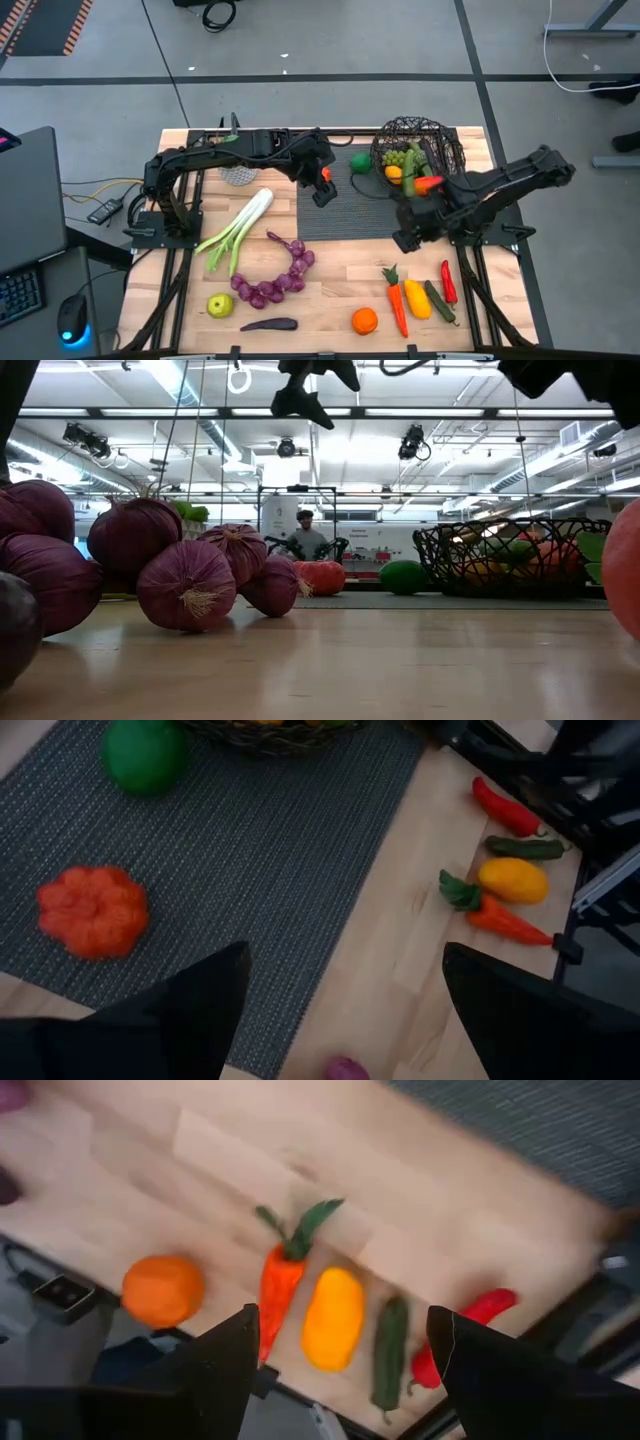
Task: Build produce basket
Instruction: Put the orange carrot into the black basket
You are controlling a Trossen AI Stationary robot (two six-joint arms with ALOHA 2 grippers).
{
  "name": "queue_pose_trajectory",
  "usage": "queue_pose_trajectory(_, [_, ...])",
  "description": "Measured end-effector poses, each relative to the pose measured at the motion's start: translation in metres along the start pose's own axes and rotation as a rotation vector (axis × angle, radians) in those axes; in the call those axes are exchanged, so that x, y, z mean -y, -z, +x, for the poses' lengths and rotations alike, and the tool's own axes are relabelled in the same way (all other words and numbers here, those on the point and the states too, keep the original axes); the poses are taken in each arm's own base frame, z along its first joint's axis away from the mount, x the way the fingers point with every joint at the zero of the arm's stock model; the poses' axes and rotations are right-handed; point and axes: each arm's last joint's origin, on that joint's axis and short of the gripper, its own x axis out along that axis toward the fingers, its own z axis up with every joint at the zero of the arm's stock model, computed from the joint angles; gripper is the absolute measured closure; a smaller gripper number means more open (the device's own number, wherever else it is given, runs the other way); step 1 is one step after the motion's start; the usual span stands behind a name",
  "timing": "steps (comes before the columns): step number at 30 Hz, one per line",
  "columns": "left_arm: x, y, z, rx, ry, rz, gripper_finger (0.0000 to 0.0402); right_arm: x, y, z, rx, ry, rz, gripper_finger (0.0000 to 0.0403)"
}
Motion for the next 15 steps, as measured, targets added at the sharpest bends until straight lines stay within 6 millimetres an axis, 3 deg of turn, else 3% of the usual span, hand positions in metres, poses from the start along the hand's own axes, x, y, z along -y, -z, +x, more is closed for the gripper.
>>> queue_pose_trajectory(15, [0.002,-0.001,0.000,0.007,0.032,-0.052,0.0065,-0.001,0.056,0.014,0.141,-0.012,0.082,0.0045])
